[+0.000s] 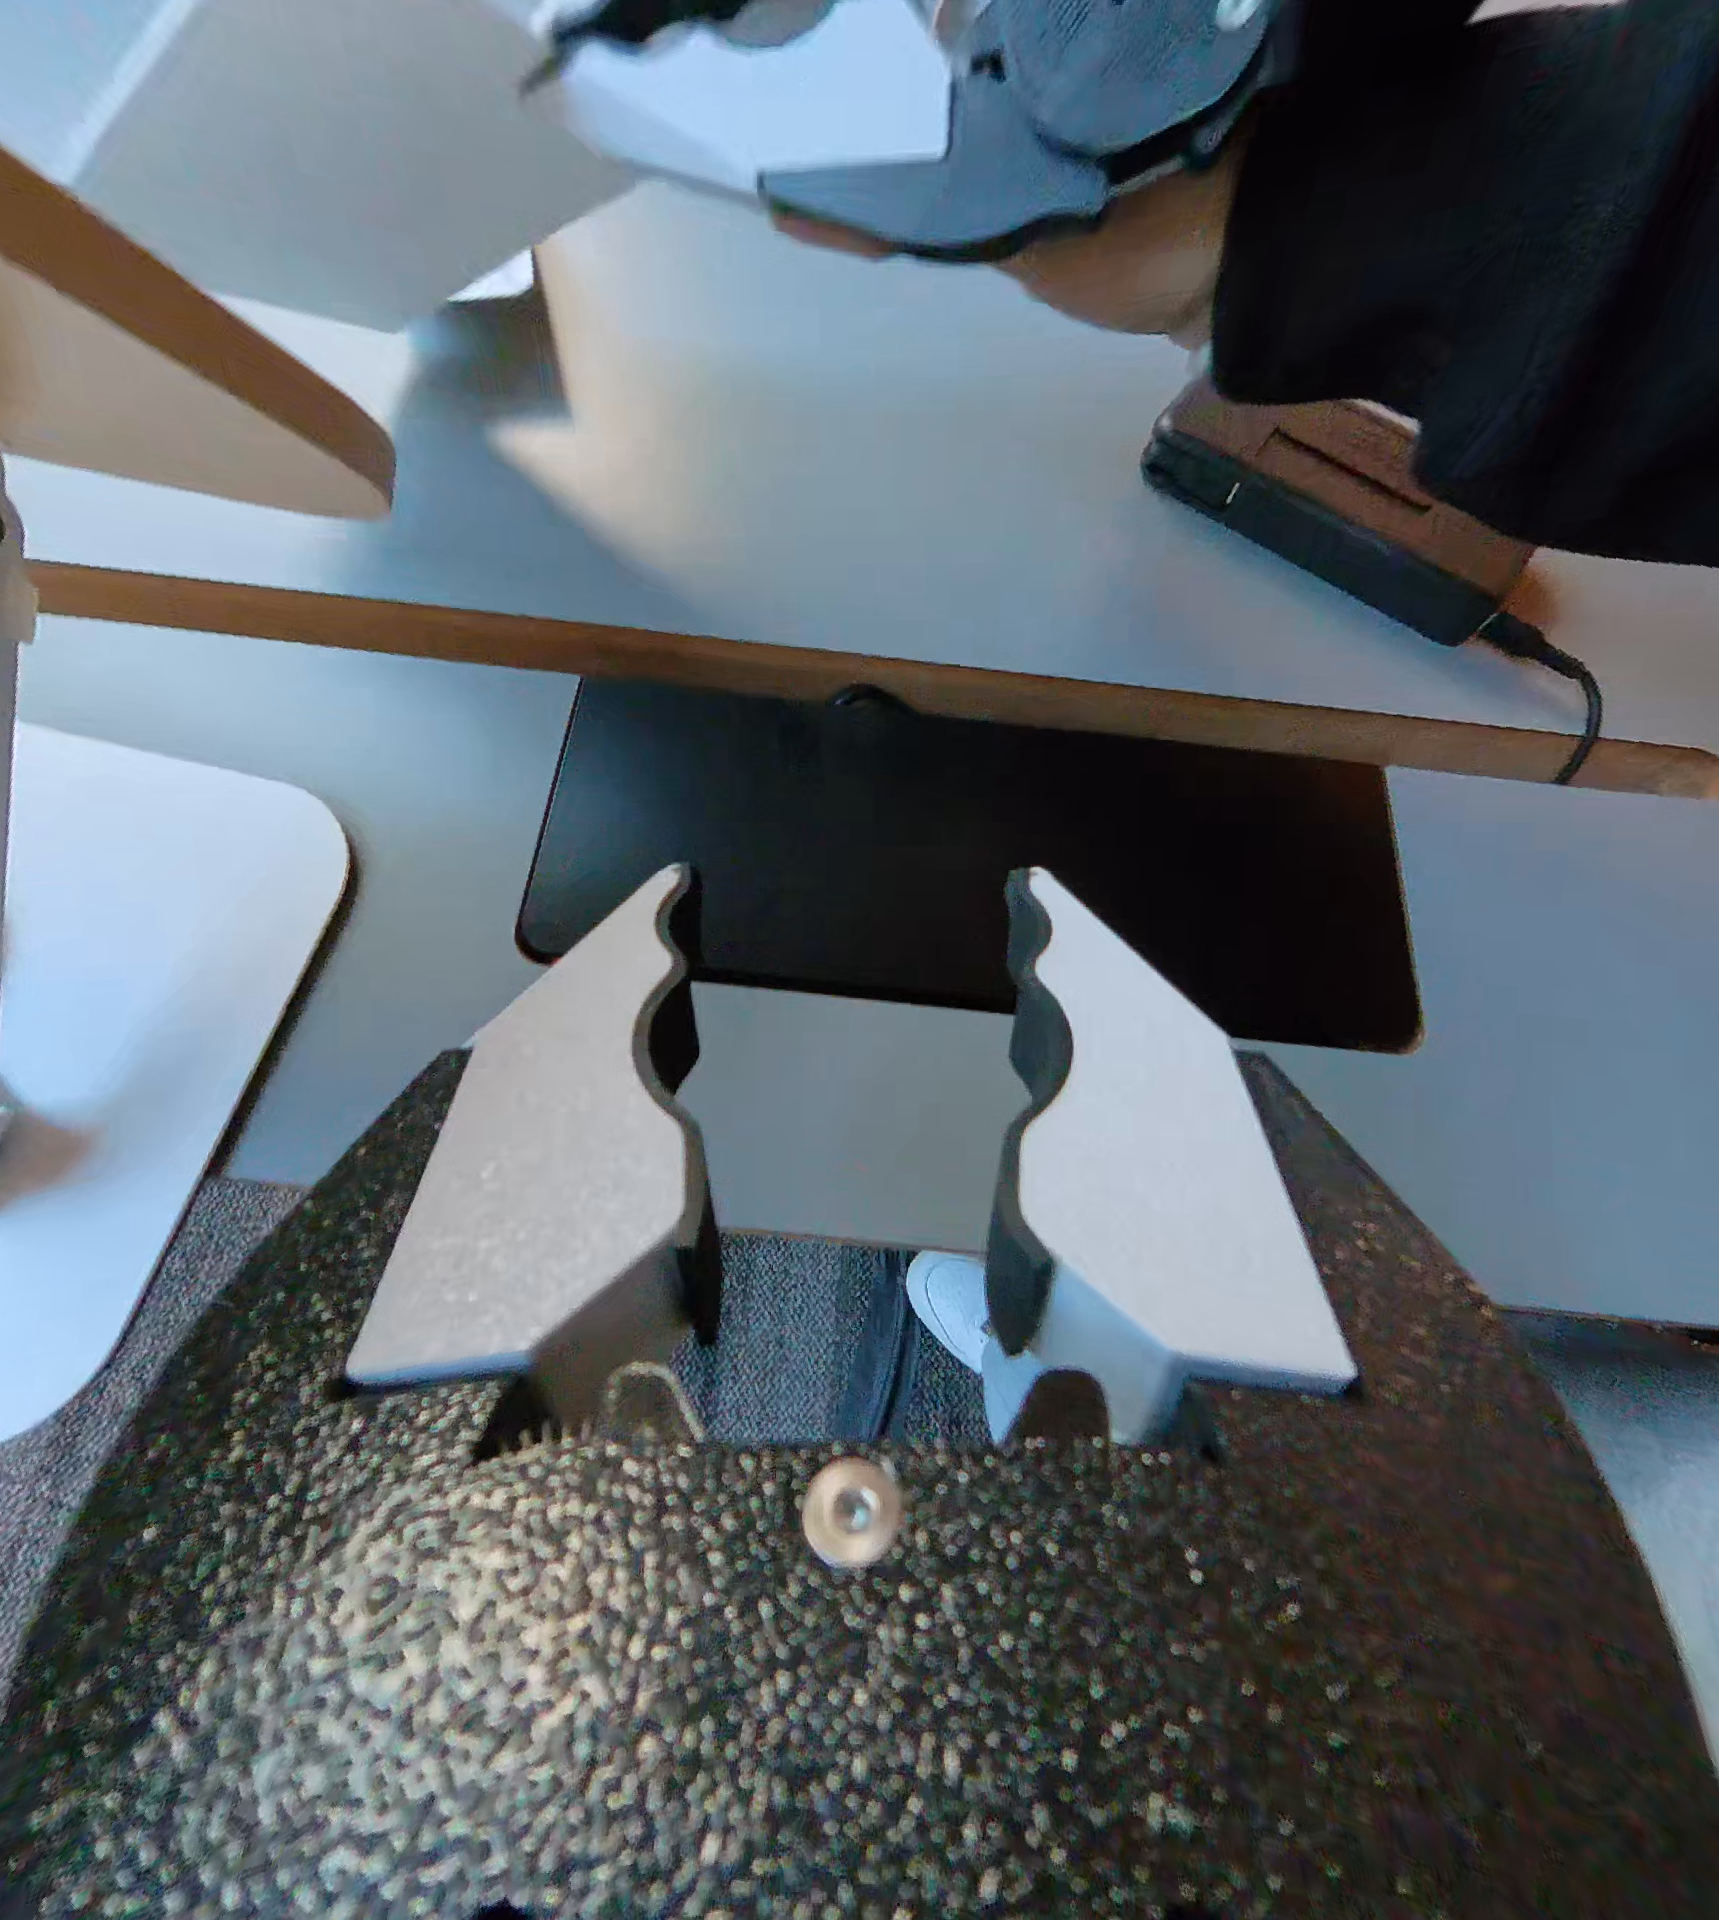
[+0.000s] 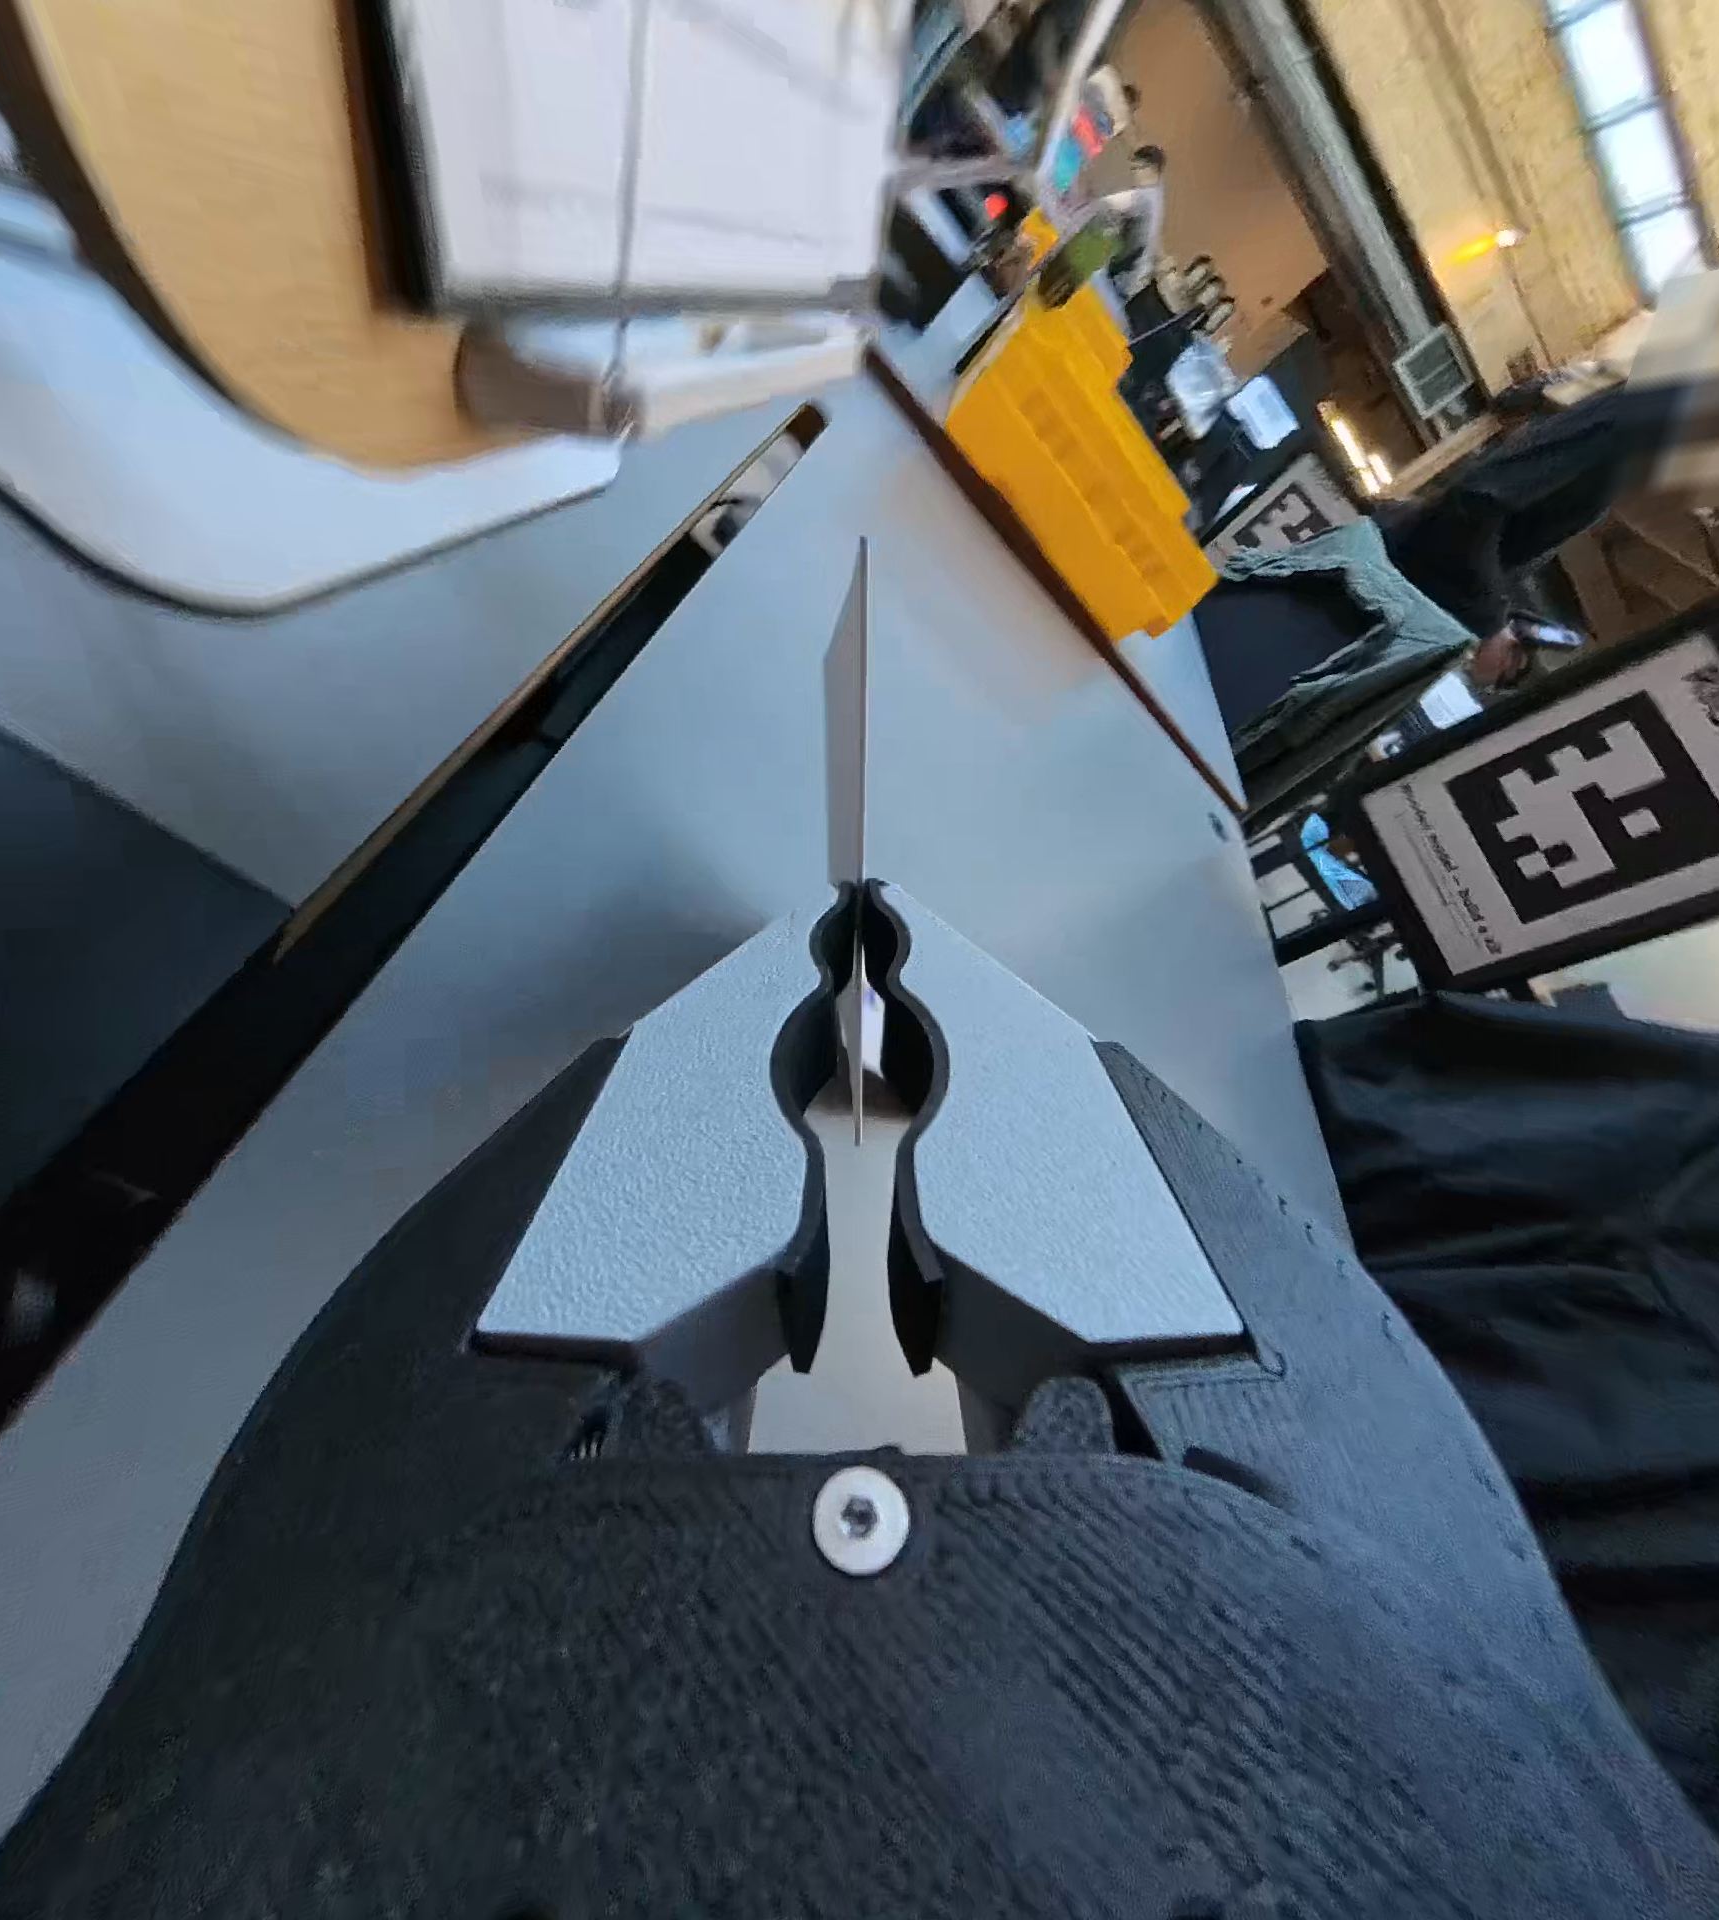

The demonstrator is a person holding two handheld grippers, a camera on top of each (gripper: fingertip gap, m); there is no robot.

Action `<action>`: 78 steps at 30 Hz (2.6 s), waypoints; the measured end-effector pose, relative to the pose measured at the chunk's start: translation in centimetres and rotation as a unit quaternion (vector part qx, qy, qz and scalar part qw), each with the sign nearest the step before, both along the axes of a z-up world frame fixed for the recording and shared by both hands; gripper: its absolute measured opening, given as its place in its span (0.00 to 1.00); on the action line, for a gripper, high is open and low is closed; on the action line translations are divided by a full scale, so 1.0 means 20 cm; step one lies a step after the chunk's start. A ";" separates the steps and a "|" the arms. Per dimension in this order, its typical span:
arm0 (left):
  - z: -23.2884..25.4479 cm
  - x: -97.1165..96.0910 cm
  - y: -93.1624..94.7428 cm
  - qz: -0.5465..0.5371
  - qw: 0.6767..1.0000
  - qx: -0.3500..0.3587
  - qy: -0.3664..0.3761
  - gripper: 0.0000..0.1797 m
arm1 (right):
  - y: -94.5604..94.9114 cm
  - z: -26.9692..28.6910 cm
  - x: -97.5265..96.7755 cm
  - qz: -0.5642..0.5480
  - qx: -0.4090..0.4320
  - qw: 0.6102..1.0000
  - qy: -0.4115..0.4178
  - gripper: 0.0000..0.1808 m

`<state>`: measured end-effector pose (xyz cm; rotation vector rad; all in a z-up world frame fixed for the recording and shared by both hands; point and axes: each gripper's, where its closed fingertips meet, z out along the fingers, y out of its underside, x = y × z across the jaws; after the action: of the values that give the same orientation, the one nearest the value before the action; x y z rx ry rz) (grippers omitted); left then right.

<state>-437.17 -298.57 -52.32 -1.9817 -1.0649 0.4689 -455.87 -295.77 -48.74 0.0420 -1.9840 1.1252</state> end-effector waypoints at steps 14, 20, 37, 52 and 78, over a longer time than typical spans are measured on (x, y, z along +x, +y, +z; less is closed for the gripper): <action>0.12 0.00 0.08 -0.022 1.000 0.002 0.022 0.32 | -0.56 0.65 0.04 0.061 -0.263 0.959 -0.082 0.00; 0.15 0.01 0.04 -0.009 1.000 -0.002 0.026 0.31 | -0.74 0.44 0.03 0.078 -0.218 0.965 -0.126 0.00; 0.14 0.02 0.00 0.003 1.000 0.017 0.011 0.31 | -0.68 0.34 0.13 0.150 -0.185 0.946 -0.221 0.15; 0.15 0.02 0.00 0.000 1.000 0.019 0.009 0.31 | -0.44 0.17 -0.02 0.211 -0.099 0.924 -0.304 0.18; -0.01 0.08 0.02 0.005 0.999 0.031 -0.032 0.32 | -0.28 -0.49 -0.22 0.065 0.058 0.916 -0.392 0.15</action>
<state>-435.55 -298.19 -52.49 -1.9492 -1.1172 0.3765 -460.24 -301.47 -58.60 -0.2597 -2.7930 1.2184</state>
